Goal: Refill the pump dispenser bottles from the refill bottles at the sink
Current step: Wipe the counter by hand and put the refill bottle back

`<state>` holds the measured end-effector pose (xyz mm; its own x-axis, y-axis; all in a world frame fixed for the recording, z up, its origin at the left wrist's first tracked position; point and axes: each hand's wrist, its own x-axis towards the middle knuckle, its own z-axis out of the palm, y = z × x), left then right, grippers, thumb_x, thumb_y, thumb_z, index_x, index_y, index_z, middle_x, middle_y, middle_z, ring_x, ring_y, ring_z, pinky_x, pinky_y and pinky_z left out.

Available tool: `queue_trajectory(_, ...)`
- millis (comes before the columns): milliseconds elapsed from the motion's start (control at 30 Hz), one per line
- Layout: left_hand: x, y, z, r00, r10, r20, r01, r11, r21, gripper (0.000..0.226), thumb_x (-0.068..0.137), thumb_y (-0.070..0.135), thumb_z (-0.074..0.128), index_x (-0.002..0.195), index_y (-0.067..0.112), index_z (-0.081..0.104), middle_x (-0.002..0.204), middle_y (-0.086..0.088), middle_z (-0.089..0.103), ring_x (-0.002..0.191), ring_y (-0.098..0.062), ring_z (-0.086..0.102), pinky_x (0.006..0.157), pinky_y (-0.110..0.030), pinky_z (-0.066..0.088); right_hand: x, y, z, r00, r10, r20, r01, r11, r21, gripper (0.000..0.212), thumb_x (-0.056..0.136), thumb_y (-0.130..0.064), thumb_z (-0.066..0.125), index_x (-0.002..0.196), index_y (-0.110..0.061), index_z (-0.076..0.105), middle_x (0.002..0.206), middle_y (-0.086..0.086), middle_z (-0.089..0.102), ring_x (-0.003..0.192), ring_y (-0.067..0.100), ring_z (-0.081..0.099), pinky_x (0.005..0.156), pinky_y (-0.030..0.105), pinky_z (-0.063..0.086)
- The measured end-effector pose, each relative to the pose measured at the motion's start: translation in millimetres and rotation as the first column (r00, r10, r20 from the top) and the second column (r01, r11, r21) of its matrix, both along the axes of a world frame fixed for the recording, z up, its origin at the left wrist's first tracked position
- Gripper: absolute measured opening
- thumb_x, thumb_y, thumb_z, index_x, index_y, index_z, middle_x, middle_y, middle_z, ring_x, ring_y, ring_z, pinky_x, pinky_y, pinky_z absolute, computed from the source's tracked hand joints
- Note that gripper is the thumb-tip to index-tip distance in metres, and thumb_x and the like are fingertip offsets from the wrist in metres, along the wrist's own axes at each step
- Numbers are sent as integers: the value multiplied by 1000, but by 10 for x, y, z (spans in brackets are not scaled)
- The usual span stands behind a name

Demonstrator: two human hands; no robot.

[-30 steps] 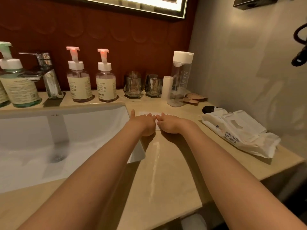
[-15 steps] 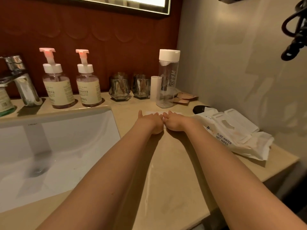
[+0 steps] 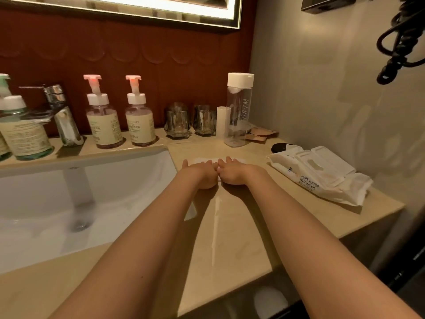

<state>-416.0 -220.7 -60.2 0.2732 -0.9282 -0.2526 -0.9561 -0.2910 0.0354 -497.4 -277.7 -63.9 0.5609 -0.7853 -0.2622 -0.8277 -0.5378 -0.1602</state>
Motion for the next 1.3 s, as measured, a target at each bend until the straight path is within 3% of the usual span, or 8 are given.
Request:
queue_trajectory(200, -26, 469, 12, 999, -27, -36, 27, 1000, -13, 50, 102, 27, 22, 150, 21, 9, 158, -2, 8, 145, -24, 8, 113, -53, -3, -116, 421, 34, 999, 42, -3, -42, 998, 37, 52, 103, -30, 20, 151, -18, 2, 158, 7, -7, 146, 27, -4, 117, 45, 5)
queue_trajectory(600, -485, 985, -14, 995, -60, 77, 61, 998, -2, 53, 102, 28, 26, 150, 18, 5, 158, -4, 3, 146, -23, 6, 114, -50, -5, -473, 887, 43, 996, 66, -57, -64, 998, 24, 54, 104, -30, 19, 151, -14, -1, 158, 9, -8, 146, 27, -3, 116, 43, 5)
queue_trajectory(900, -644, 757, -9, 987, -85, 136, 84, 996, 16, 53, 101, 31, 23, 150, 19, 7, 158, -4, 7, 145, -25, 10, 112, -55, -8, -657, 650, 59, 996, 59, -66, -56, 998, 43, 58, 102, -32, 25, 151, -14, -1, 158, 7, -7, 146, 26, -2, 117, 44, 5)
queue_trajectory(1300, -1183, 442, -1, 982, -175, 69, 177, 984, -10, 53, 101, 30, 27, 150, 18, 10, 157, -5, 11, 144, -25, 12, 114, -54, -6, -1241, 394, 13, 996, -76, -57, 76, 997, 3, 55, 103, -31, 19, 150, -11, -3, 158, 10, -9, 146, 26, -3, 117, 42, 1)
